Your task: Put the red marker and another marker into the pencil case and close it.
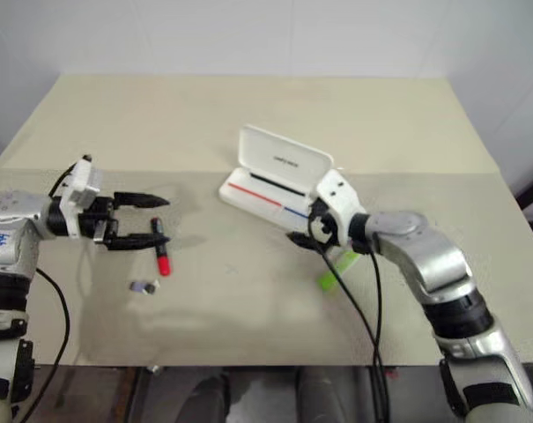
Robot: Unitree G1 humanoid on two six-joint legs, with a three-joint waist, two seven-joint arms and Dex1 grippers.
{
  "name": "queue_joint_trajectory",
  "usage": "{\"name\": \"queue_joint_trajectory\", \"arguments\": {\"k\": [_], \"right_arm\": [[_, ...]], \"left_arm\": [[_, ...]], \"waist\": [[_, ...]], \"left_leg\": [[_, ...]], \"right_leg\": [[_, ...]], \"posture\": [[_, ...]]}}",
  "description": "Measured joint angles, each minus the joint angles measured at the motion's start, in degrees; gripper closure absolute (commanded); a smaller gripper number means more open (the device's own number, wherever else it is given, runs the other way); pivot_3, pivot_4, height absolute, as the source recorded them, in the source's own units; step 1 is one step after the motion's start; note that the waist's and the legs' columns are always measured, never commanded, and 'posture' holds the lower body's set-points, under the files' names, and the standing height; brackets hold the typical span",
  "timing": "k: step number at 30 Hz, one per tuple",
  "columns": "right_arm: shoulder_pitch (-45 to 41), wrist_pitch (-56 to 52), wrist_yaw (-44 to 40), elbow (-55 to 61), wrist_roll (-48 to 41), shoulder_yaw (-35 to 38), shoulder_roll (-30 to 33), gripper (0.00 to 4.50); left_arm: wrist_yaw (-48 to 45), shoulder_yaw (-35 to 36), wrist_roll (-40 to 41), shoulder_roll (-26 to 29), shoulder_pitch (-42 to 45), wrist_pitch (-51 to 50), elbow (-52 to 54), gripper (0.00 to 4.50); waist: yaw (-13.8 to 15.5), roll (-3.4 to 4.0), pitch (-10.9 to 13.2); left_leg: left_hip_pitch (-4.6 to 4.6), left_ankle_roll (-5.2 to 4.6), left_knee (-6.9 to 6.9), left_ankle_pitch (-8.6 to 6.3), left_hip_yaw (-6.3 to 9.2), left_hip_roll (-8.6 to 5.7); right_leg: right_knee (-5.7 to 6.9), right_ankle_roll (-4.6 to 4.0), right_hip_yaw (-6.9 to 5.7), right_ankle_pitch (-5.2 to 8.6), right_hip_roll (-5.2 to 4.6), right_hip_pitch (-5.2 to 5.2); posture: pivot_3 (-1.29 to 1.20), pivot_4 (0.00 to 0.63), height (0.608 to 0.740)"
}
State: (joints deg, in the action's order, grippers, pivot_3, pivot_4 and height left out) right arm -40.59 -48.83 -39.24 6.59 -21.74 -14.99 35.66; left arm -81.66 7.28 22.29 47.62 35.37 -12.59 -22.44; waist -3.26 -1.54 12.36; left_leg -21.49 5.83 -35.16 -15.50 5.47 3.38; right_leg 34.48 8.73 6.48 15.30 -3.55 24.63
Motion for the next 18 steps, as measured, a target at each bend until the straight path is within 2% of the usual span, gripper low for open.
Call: {"name": "queue_joint_trajectory", "arguments": {"k": [7, 18], "right_arm": [[-2.59, 0.12, -5.23, -4.53, 2.76, -3.11, -0.66, 0.00], [-7.07, 5.13, -9.03, -13.86, 7.83, -5.39, -6.69, 0.00]], "left_arm": [[4.00, 5.50, 3.50, 1.33, -11.35, -4.32, 11.79, 0.04], [8.26, 7.98, 5.28, 2.89, -12.59, -6.79, 16.86, 0.04]], "waist": [[-0.04, 0.00, 0.00], [-0.14, -0.01, 0.00]], "left_leg": [[-0.05, -0.08, 0.00, -0.05, -0.05, 0.03], [0.06, -0.05, -0.07, -0.03, -0.05, 0.03]], "right_leg": [[-0.01, 0.00, -0.05, 0.01, 0.00, 0.04], [0.06, -0.04, -0.08, -0.02, 0.01, -0.02]], "posture": [[0.00, 0.150, 0.740], [0.00, 0.150, 0.740]]}}
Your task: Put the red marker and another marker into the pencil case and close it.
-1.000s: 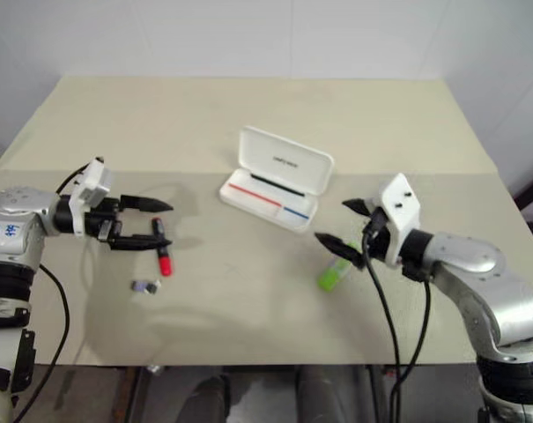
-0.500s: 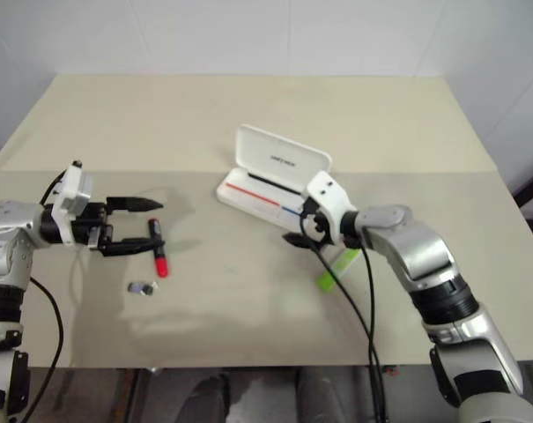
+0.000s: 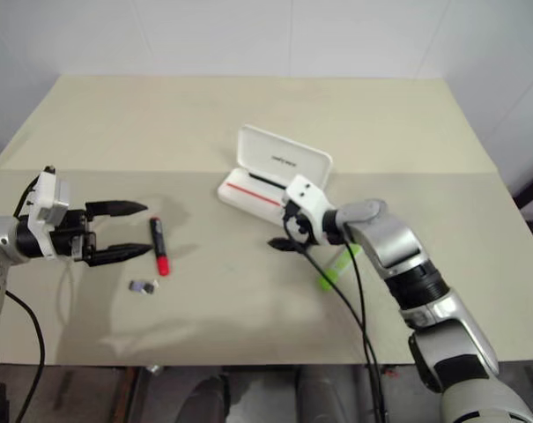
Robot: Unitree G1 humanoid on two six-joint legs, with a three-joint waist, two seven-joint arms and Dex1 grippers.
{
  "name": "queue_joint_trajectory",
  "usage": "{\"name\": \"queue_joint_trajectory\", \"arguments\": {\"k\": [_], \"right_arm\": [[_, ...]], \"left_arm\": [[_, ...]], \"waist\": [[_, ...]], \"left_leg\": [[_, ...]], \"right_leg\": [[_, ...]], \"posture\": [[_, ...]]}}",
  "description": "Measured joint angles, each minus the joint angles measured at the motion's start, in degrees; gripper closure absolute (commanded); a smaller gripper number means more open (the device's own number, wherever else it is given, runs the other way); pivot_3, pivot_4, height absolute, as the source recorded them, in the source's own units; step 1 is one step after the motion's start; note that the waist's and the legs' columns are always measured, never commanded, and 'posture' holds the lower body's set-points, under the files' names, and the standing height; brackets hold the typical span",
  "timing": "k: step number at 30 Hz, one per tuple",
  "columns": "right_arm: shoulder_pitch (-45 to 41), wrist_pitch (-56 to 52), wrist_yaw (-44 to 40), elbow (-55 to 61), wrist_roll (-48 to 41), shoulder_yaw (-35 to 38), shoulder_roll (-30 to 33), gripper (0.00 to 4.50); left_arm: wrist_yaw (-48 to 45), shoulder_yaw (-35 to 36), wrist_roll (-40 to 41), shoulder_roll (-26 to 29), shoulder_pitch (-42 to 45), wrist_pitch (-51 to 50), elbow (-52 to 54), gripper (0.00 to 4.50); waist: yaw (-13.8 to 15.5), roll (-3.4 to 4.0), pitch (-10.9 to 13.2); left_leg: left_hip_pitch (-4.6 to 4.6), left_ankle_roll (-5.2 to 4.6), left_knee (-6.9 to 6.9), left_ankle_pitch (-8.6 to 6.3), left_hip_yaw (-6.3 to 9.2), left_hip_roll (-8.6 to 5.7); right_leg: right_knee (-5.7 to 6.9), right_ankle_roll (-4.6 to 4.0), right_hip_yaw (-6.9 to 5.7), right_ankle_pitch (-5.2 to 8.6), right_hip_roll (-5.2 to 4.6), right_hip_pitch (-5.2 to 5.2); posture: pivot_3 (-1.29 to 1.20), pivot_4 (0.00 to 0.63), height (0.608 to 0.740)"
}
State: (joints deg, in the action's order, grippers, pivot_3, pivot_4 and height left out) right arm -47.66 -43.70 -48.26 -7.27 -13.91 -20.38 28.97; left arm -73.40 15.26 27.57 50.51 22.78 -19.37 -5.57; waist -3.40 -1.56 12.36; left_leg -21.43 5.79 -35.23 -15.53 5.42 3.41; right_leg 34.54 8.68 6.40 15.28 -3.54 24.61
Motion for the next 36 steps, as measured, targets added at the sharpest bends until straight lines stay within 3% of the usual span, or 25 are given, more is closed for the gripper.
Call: {"name": "queue_joint_trajectory", "arguments": {"k": [1, 4, 15, 24, 30, 36], "right_arm": [[-0.45, -0.02, 0.00, -0.68, 0.62, -0.10, -0.53, 0.00], [-1.91, -0.23, 0.02, -3.07, 2.32, -0.73, -1.58, 0.67], [-3.94, -0.35, 0.22, -6.12, 5.67, -1.26, -3.19, 4.47], [-0.46, -1.57, -0.16, 3.42, 5.59, -0.61, -1.29, 4.47], [7.36, 2.83, -5.03, 20.49, 5.73, -1.27, 6.66, 4.47], [14.32, 6.39, -7.07, 27.82, 8.44, -4.11, 12.61, 4.47]], "left_arm": [[0.21, 0.19, 0.09, 0.14, -0.75, -0.07, 0.53, 0.04], [0.72, 0.53, 0.56, 0.16, -1.41, -1.48, 1.10, 0.00], [1.34, 0.64, 1.36, 0.52, -1.31, -1.86, 2.08, 0.00], [1.19, -0.25, 2.06, -1.75, 1.65, -1.00, 2.20, 0.00], [-1.20, -0.92, 2.14, -1.72, 3.05, -0.54, -0.54, 0.00], [-1.93, -1.18, 2.14, -1.67, 3.89, -0.52, -2.06, 0.00]], "waist": [[0.00, 0.00, 0.00], [-0.16, 0.00, 0.00], [-0.18, -0.01, -0.01], [0.01, -0.01, 0.00], [0.15, -0.02, -0.01], [-0.03, -0.03, -0.01]], "left_leg": [[0.00, 0.00, 0.02, 0.00, 0.00, 0.00], [-0.01, 0.00, 0.03, 0.00, -0.01, 0.01], [0.02, 0.00, 0.03, 0.00, -0.02, 0.01], [-0.01, 0.00, 0.03, 0.00, -0.01, 0.01], [-0.05, -0.02, 0.04, -0.02, -0.02, 0.01], [-0.01, -0.02, -0.02, -0.02, -0.05, 0.01]], "right_leg": [[-0.01, 0.00, 0.00, 0.00, 0.00, 0.00], [0.00, 0.00, 0.00, 0.00, 0.00, 0.04], [0.06, -0.01, 0.00, 0.00, 0.00, 0.02], [0.04, -0.01, -0.01, 0.01, 0.00, 0.04], [-0.06, 0.04, -0.02, 0.03, -0.01, 0.03], [-0.02, 0.00, -0.01, 0.03, 0.00, 0.02]], "posture": [[0.00, 0.150, 0.740], [0.00, 0.150, 0.740], [0.00, 0.150, 0.740], [0.00, 0.150, 0.740], [0.00, 0.150, 0.740], [0.00, 0.150, 0.740]]}}
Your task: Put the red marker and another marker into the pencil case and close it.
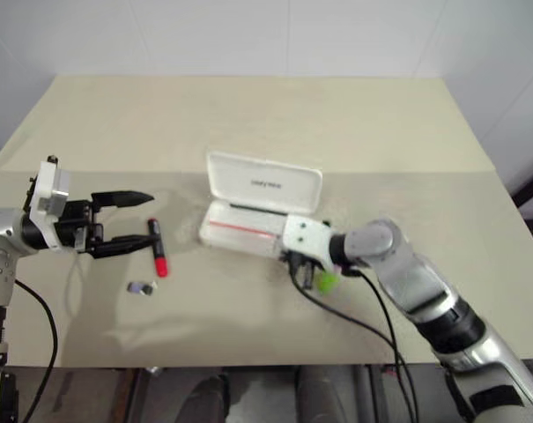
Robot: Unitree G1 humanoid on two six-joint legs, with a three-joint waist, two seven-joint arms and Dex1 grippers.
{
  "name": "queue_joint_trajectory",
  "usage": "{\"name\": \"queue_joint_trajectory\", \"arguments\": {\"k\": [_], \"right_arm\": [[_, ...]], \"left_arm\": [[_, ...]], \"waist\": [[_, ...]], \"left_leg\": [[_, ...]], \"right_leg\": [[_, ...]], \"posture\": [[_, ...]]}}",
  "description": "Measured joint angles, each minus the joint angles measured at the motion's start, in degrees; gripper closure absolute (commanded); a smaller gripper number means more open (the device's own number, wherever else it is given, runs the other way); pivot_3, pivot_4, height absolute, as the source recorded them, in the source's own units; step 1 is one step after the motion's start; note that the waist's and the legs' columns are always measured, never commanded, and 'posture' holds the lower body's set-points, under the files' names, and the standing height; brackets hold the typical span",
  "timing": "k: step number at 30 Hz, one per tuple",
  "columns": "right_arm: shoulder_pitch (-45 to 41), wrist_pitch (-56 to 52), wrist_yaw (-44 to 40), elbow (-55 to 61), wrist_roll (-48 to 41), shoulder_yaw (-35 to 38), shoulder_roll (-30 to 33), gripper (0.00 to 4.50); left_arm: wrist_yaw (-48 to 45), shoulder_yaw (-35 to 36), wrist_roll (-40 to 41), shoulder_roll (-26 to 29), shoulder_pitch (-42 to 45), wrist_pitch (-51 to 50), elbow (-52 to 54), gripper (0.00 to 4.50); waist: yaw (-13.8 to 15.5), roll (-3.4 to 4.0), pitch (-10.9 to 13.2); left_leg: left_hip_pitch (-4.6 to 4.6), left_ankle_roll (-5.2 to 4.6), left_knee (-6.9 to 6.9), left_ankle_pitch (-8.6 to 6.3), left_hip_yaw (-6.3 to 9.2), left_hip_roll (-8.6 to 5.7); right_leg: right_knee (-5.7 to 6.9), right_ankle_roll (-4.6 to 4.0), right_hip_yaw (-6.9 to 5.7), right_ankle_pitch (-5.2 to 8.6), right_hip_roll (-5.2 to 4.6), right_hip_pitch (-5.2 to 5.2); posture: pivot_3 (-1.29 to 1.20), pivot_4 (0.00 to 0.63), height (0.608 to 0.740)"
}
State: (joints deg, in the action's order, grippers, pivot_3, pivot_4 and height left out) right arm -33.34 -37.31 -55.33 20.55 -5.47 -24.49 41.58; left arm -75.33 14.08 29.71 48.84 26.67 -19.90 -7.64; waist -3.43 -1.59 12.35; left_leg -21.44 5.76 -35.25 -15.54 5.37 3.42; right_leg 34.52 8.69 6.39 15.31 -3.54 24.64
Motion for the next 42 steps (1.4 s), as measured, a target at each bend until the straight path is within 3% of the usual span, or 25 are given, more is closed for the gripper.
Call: {"name": "queue_joint_trajectory", "arguments": {"k": [5, 17, 21, 30, 42], "right_arm": [[5.49, 3.16, -0.16, 4.86, 0.66, -0.40, 0.63, 4.47], [7.58, 8.89, -0.46, 4.91, 3.39, -1.19, 0.33, 4.47], [8.13, 11.07, -0.68, 4.41, 4.42, -1.43, 0.34, 3.30], [8.27, 12.64, -1.02, 3.87, 4.59, -0.52, 0.34, 0.06], [10.57, 17.66, -5.22, 3.98, -6.01, 9.14, 0.14, 0.02]], "left_arm": [[-1.00, 0.02, 0.00, 0.96, 0.01, 0.01, -0.11, 0.00], [-1.06, 0.74, 0.06, 1.88, -1.67, -0.52, 0.20, 0.00], [-0.99, 0.73, 0.07, 1.88, -2.19, -0.67, 0.25, 0.00], [-0.33, 0.72, 0.07, 1.84, -2.18, -0.64, 0.26, 0.00], [10.42, 3.59, 0.55, 0.49, -7.13, -5.01, 7.39, 0.00]], "waist": [[0.16, -0.02, -0.01], [0.25, -0.02, -0.01], [0.24, -0.03, -0.01], [0.25, -0.04, -0.02], [0.23, -0.08, -0.02]], "left_leg": [[0.02, 0.00, -0.01, 0.00, 0.00, 0.00], [0.03, 0.00, -0.06, 0.00, -0.02, 0.01], [0.04, 0.00, -0.06, 0.00, -0.02, 0.01], [0.05, 0.00, -0.06, 0.00, -0.02, 0.01], [0.14, 0.00, -0.06, 0.00, -0.02, 0.02]], "right_leg": [[0.00, -0.01, 0.00, 0.01, -0.01, -0.02], [0.02, -0.03, 0.00, 0.01, -0.01, -0.04], [0.02, -0.03, 0.01, 0.01, -0.01, -0.05], [0.05, -0.03, 0.00, 0.01, -0.01, -0.06], [0.12, -0.03, 0.02, 0.01, 0.00, -0.12]], "posture": [[0.00, 0.150, 0.740], [0.00, 0.150, 0.740], [0.00, 0.150, 0.740], [0.00, 0.150, 0.740], [0.00, 0.150, 0.740]]}}
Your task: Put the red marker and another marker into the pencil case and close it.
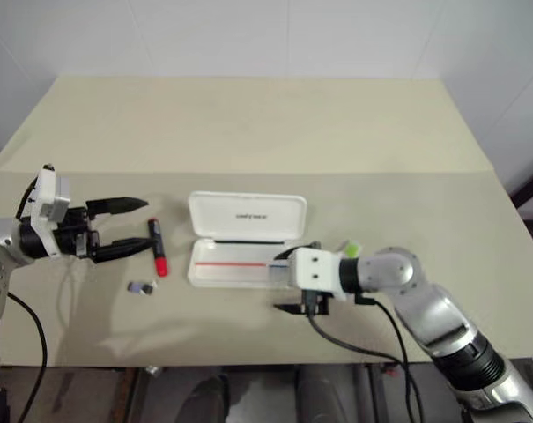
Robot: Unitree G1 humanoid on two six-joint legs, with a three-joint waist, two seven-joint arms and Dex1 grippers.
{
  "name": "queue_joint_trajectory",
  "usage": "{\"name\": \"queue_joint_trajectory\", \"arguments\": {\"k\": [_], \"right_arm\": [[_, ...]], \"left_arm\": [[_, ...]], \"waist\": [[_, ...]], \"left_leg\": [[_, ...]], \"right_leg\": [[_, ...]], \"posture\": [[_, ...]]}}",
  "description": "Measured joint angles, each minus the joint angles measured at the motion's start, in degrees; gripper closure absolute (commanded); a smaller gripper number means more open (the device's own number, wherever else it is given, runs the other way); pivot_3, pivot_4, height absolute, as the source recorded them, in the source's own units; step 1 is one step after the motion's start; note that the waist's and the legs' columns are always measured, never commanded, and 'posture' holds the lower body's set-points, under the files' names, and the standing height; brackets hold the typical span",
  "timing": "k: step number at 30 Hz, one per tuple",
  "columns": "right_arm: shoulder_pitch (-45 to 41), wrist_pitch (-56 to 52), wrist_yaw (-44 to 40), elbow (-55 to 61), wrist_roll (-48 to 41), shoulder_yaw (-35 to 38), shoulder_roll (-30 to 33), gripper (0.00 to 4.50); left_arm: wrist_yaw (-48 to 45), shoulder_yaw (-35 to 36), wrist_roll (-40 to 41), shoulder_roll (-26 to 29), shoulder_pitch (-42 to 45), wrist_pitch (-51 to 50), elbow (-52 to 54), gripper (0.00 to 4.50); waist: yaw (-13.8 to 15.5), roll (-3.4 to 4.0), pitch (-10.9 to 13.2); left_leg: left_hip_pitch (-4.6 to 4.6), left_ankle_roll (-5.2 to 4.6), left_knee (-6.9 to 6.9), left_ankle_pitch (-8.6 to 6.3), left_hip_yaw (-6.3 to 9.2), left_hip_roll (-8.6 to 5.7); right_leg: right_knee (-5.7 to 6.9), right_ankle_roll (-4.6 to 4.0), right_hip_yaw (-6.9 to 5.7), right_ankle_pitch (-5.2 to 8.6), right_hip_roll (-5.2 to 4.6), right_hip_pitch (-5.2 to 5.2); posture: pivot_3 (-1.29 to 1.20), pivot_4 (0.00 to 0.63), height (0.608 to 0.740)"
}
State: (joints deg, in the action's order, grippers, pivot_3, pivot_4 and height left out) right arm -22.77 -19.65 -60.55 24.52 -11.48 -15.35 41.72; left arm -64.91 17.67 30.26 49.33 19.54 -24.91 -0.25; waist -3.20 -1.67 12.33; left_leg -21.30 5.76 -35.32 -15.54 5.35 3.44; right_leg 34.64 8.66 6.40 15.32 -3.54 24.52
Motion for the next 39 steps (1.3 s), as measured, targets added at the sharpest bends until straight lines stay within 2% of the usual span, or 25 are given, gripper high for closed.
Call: {"name": "queue_joint_trajectory", "arguments": {"k": [5, 9, 14, 16, 18, 20, 35, 37, 39], "right_arm": [[1.88, 2.17, -2.96, -1.92, -5.74, 5.05, 0.26, 0.02], [2.49, 3.53, -6.45, -6.68, -10.46, 10.09, 0.79, 0.02], [3.39, 6.07, -10.76, -11.32, -11.22, 11.04, 2.58, 0.02], [3.18, 6.55, -11.26, -12.34, -11.15, 11.04, 2.56, 0.02], [2.55, 7.25, -11.28, -13.63, -10.86, 11.04, 2.54, 0.02], [2.08, 7.52, -11.26, -13.97, -10.40, 11.04, 2.45, 0.02], [3.13, 8.33, -9.06, -13.61, -9.24, 11.03, 2.04, 0.02], [3.45, 8.27, -8.79, -13.54, -9.18, 11.03, 2.06, 0.02], [3.51, 8.23, -8.55, -13.31, -9.18, 11.04, 2.08, 0.02]], "left_arm": [[11.61, 5.05, 1.29, -2.54, -4.95, -6.91, 6.87, 0.00], [21.57, 7.81, 1.94, -7.23, -10.69, -12.66, 13.62, 0.00], [32.32, 8.11, 2.61, -12.76, -14.64, -19.18, 21.06, 0.00], [35.45, 7.71, 2.48, -13.09, -15.44, -21.44, 22.60, 0.00], [38.39, 6.76, 2.05, -13.29, -15.57, -23.54, 23.07, 0.00], [40.63, 5.97, 1.70, -13.63, -15.57, -25.00, 23.09, 0.00], [50.12, -0.91, -2.76, -18.66, -5.77, -28.52, 15.56, 0.00], [51.74, -1.22, -3.36, -19.55, -4.42, -30.23, 15.09, 0.00], [52.92, -1.43, -3.64, -19.81, -3.68, -31.63, 15.14, 0.00]], "waist": [[0.05, -0.02, -0.01], [0.11, -0.04, -0.01], [0.14, -0.05, 0.00], [0.12, -0.06, 0.00], [0.06, -0.06, 0.00], [0.01, -0.06, 0.00], [0.16, -0.09, 0.00], [0.16, -0.09, 0.00], [0.15, -0.08, 0.00]], "left_leg": [[0.03, 0.00, -0.03, 0.00, -0.01, 0.00], [0.05, 0.00, -0.08, 0.00, 0.00, 0.00], [0.06, 0.00, -0.32, 0.00, 0.00, -0.01], [0.06, 0.00, -0.44, 0.00, 0.00, -0.01], [0.06, 0.00, -0.62, 0.00, -0.01, -0.01], [0.06, 0.00, -0.73, 0.00, -0.01, -0.01], [0.15, 0.03, -0.71, -0.02, 0.01, -0.03], [0.16, 0.03, -0.71, -0.02, 0.02, -0.03], [0.20, 0.03, -0.73, -0.02, 0.02, -0.03]], "right_leg": [[-0.02, 0.01, 0.01, 0.00, -0.02, -0.07], [0.02, 0.01, 0.02, -0.01, -0.01, -0.08], [0.05, 0.00, 0.02, -0.06, -0.01, -0.15], [0.04, -0.02, 0.02, -0.05, 0.00, -0.18], [0.00, -0.13, 0.02, -0.04, 0.01, -0.23], [-0.15, -0.86, 0.03, 0.26, 0.00, -0.35], [-0.62, -0.61, 0.04, 0.04, -0.01, -0.73], [-0.61, -0.06, 0.03, -0.26, -0.01, -0.73], [-0.62, -0.08, 0.03, -0.26, -0.01, -0.75]], "posture": [[0.00, 0.150, 0.740], [0.00, 0.150, 0.740], [0.00, 0.150, 0.740], [0.00, 0.150, 0.740], [0.00, 0.150, 0.740], [0.00, 0.150, 0.740], [0.00, 0.150, 0.740], [0.00, 0.150, 0.740], [0.00, 0.150, 0.740]]}}
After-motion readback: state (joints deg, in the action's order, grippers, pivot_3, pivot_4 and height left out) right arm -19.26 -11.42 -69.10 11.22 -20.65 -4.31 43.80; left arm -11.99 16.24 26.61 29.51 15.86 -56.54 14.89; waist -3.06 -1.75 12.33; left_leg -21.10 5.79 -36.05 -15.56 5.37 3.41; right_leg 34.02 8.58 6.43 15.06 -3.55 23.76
